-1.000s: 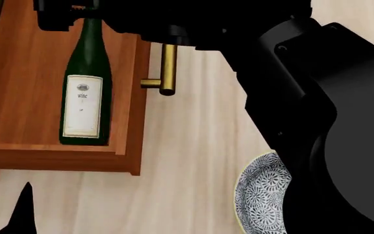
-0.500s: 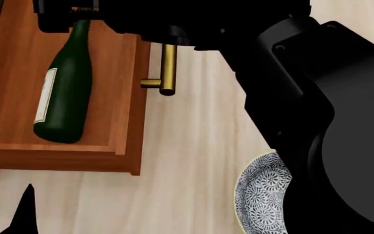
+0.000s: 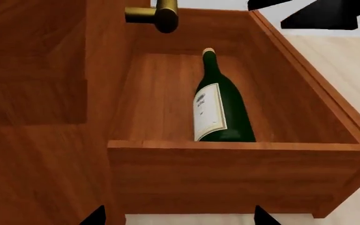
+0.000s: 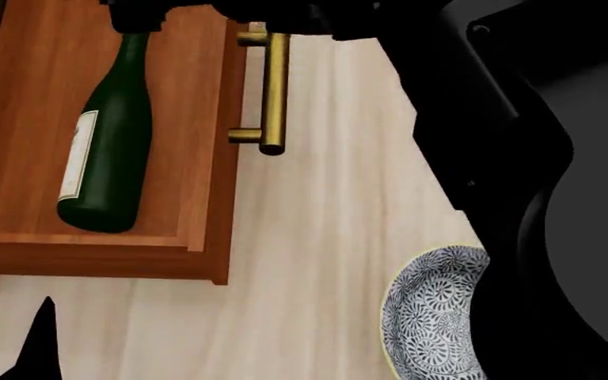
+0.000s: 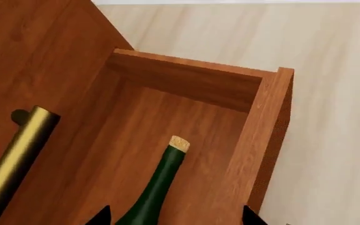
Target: Put the wine bottle in the bottom drawer of the cabinet.
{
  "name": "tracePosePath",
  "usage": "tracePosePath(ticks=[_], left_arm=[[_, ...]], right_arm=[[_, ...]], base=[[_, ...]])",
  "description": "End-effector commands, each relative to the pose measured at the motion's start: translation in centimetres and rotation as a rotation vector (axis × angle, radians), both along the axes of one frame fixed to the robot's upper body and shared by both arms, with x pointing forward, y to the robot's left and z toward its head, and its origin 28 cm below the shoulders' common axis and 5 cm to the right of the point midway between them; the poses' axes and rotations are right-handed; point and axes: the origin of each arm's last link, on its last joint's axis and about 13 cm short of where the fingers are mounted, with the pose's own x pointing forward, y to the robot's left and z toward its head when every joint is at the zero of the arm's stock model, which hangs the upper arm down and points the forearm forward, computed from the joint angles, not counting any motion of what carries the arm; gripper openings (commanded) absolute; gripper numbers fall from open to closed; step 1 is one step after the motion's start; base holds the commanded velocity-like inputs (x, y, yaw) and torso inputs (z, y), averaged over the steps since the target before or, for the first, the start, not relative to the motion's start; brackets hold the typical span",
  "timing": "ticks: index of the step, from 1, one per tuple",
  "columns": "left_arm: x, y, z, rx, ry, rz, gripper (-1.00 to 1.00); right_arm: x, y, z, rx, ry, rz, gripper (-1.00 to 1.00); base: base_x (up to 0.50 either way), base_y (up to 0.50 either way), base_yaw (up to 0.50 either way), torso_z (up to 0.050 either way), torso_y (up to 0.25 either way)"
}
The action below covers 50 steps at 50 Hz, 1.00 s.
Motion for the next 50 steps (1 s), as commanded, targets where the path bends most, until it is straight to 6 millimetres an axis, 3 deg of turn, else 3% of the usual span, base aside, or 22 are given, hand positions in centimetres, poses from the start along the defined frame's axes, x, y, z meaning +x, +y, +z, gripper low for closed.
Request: tracePosePath(ticks=[1, 27, 50], left_arm=[[0.0, 0.0, 0.1, -0.002, -0.003, 0.003, 1.0], [0.1, 0.1, 0.1, 0.005, -0.001, 0.006, 1.0], [0.0, -0.2, 0.2, 0.008, -0.003, -0.001, 1.0]], right_arm=[[-0.2, -0.9, 1.8, -0.038, -0.053, -0.043, 1.0], [-2.1, 0.0, 6.1, 0.002, -0.185, 0.067, 1.0], [-2.3, -0.7, 7.3, 0.031, -0.212, 0.063, 1.0]], base=[[0.0, 0.0, 0.0, 0.0, 0.0], [0.0, 0.0, 0.0, 0.0, 0.0], [0.0, 0.0, 0.0, 0.0, 0.0]])
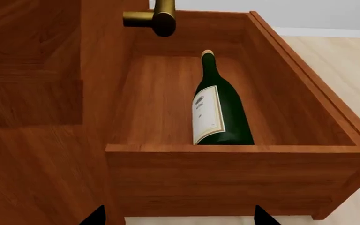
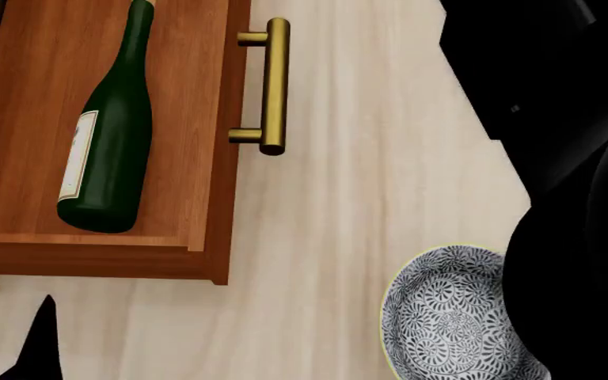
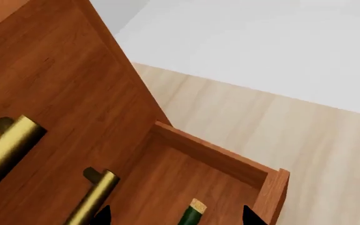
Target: Put the wine bottle in the bottom drawer of the cabinet.
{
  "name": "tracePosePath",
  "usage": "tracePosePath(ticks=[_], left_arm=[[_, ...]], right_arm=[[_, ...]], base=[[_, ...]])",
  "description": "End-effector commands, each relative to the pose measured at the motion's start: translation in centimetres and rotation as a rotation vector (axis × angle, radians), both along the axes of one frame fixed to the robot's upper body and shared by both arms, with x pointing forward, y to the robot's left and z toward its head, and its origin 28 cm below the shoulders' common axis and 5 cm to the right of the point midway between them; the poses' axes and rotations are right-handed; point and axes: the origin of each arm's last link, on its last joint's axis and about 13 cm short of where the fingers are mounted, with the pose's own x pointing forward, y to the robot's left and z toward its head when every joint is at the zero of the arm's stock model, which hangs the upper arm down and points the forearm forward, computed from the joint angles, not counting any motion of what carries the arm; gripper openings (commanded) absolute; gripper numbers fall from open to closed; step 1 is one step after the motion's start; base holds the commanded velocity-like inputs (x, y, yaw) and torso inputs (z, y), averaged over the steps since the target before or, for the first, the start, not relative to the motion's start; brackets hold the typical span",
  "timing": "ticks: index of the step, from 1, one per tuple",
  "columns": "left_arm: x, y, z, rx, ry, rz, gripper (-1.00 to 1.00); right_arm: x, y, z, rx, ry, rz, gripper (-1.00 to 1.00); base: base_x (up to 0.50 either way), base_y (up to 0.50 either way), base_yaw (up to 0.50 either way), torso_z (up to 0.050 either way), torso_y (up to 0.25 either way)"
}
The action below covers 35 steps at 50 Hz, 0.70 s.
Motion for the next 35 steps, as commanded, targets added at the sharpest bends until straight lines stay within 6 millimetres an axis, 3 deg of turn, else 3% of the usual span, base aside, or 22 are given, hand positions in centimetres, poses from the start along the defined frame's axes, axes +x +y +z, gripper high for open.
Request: tracePosePath(ticks=[1, 18, 35], left_arm=[[0.0, -0.1, 0.1, 0.0, 0.0, -0.003, 1.0], [0.0, -0.4, 0.1, 0.002, 0.0, -0.016, 1.0], [-0.1, -0.5, 0.1, -0.002, -0.006, -0.02, 1.0]], right_arm=[[-0.2, -0.5, 0.9, 0.017, -0.025, -0.006, 1.0], [-1.0, -2.2, 2.6, 0.041, -0.055, -0.044, 1.0], [-3.3, -3.8, 1.6, 0.018, -0.133, -0.092, 1.0]], base=[[0.0, 0.0, 0.0, 0.0, 0.0], [0.0, 0.0, 0.0, 0.0, 0.0], [0.0, 0.0, 0.0, 0.0, 0.0]])
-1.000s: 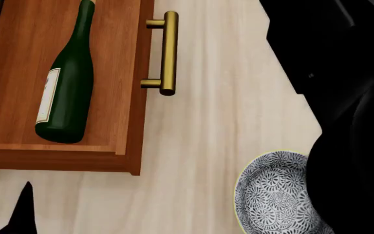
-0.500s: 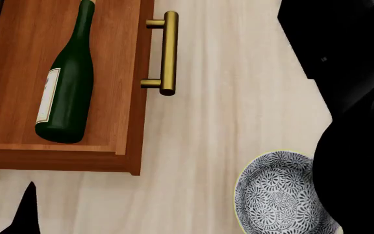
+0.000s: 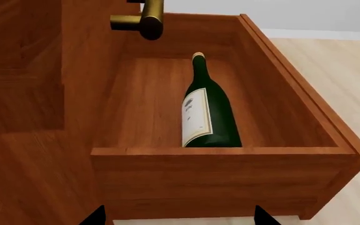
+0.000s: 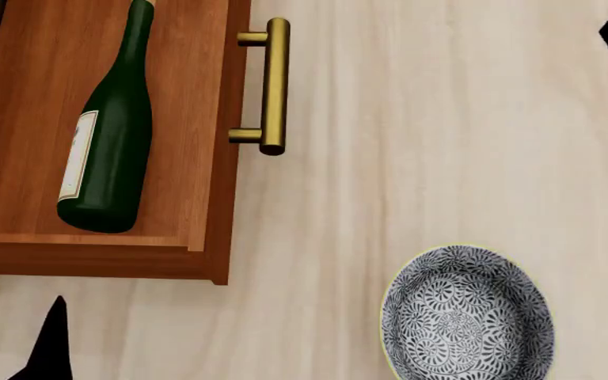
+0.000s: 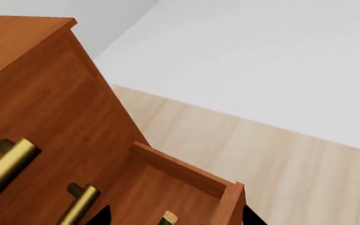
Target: Put the wine bottle in the bottom drawer of the cabinet.
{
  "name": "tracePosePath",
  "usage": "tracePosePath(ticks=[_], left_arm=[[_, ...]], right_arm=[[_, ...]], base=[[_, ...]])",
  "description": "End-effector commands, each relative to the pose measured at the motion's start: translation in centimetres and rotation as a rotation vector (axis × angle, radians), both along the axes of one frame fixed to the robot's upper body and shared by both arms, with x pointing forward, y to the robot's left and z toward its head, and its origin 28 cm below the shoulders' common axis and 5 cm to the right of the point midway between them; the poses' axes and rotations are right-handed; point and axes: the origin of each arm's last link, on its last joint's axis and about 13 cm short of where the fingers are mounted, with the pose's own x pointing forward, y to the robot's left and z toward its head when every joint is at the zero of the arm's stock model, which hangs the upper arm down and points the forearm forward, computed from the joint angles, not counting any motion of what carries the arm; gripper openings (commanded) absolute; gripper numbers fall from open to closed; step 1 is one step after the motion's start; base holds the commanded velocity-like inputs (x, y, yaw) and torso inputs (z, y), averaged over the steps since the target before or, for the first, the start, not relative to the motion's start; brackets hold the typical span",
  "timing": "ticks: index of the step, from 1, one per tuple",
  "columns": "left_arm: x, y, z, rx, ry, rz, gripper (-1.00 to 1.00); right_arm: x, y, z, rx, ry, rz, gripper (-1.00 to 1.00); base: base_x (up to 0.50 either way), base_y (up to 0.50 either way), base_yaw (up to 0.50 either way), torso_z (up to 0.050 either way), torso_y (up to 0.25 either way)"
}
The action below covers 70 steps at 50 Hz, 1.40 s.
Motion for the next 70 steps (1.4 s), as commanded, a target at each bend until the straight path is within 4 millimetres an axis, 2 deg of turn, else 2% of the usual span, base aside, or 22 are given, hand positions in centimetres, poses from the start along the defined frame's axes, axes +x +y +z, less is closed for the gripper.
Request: tracePosePath(ticks=[1, 15, 28, 44, 51, 60, 70], left_arm=[[0.0, 0.0, -0.2, -0.003, 0.002, 0.001, 1.0], [-0.1, 0.1, 0.0, -0.007, -0.008, 0.016, 1.0], [-0.3, 0.4, 0.6, -0.011, -0.024, 0.022, 1.0], [-0.5, 0.6, 1.5, -0.007, -0.042, 0.041, 1.0], [-1.4, 0.9, 1.4, 0.012, -0.039, 0.053, 1.0], [-2.6, 1.0, 3.3, 0.033, -0.064, 0.067, 1.0], [-3.0, 1.4, 4.2, 0.06, -0.081, 0.081, 1.0]], right_arm=[[-1.6, -1.1, -0.3, 0.004, -0.04, -0.025, 1.0], [-3.4, -2.4, -1.3, 0.001, -0.08, -0.063, 1.0], [-6.1, -3.4, -2.5, -0.019, -0.166, -0.118, 1.0], [-10.0, -4.6, -5.8, 0.005, -0.24, -0.207, 1.0], [-11.7, -4.9, -7.2, -0.022, -0.273, -0.249, 1.0], [-12.9, -5.5, -8.8, -0.036, -0.272, -0.293, 1.0], [-14.2, -6.2, -10.3, -0.01, -0.277, -0.336, 1.0]], base=[[0.0, 0.0, 0.0, 0.0, 0.0], [0.0, 0.0, 0.0, 0.0, 0.0], [0.0, 0.0, 0.0, 0.0, 0.0], [0.0, 0.0, 0.0, 0.0, 0.0], [0.0, 0.0, 0.0, 0.0, 0.0], [0.0, 0.0, 0.0, 0.0, 0.0], [0.0, 0.0, 0.0, 0.0, -0.001]])
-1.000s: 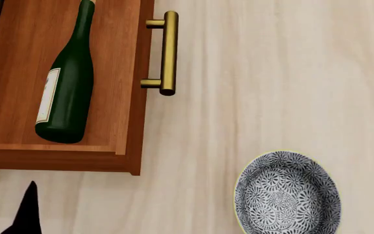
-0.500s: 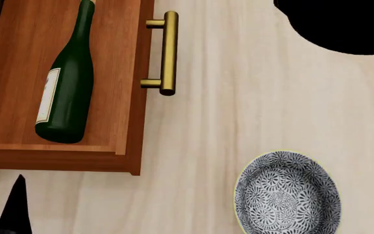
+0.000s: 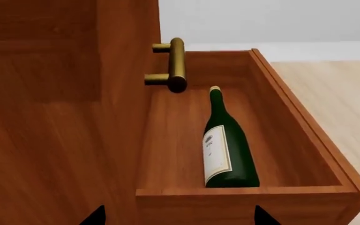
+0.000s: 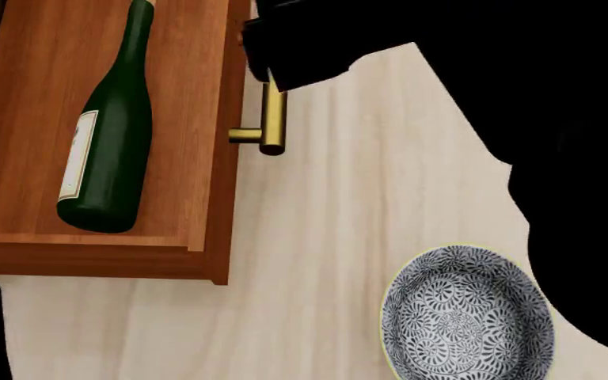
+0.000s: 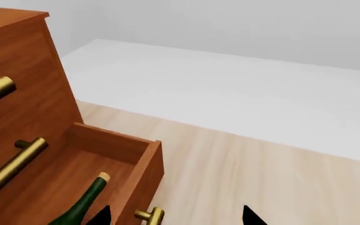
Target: Put the wine bottle in the bottom drawer of the cabinet.
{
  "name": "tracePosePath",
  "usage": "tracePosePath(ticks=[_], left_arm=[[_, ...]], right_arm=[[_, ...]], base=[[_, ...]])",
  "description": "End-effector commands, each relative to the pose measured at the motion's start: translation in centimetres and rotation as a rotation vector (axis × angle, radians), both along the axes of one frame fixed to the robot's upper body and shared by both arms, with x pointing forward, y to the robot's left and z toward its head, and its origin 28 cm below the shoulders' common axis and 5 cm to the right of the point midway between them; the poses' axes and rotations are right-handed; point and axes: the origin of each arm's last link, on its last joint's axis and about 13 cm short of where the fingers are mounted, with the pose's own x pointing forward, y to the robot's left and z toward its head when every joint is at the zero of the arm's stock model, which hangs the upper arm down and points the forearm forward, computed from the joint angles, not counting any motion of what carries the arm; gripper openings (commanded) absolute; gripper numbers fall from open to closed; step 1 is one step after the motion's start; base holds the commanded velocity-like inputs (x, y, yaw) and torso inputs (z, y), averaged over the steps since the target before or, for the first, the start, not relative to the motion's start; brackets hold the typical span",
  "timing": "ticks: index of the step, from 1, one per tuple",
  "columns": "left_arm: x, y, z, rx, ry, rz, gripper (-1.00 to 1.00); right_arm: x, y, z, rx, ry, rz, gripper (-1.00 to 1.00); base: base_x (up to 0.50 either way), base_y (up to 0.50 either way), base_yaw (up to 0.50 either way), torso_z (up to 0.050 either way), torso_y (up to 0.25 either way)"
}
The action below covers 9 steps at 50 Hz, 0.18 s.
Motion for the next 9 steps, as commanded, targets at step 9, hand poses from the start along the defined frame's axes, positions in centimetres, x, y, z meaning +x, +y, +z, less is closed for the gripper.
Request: tracePosePath(ticks=[9], left_arm=[[-1.2, 0.5, 1.2, 0.032, -0.024, 0.036, 1.0]], right_arm=[[-3.6, -0.9, -3.7, 0.004, -0.029, -0.097, 1.0]], base=[[0.0, 0.0, 0.0, 0.0, 0.0]])
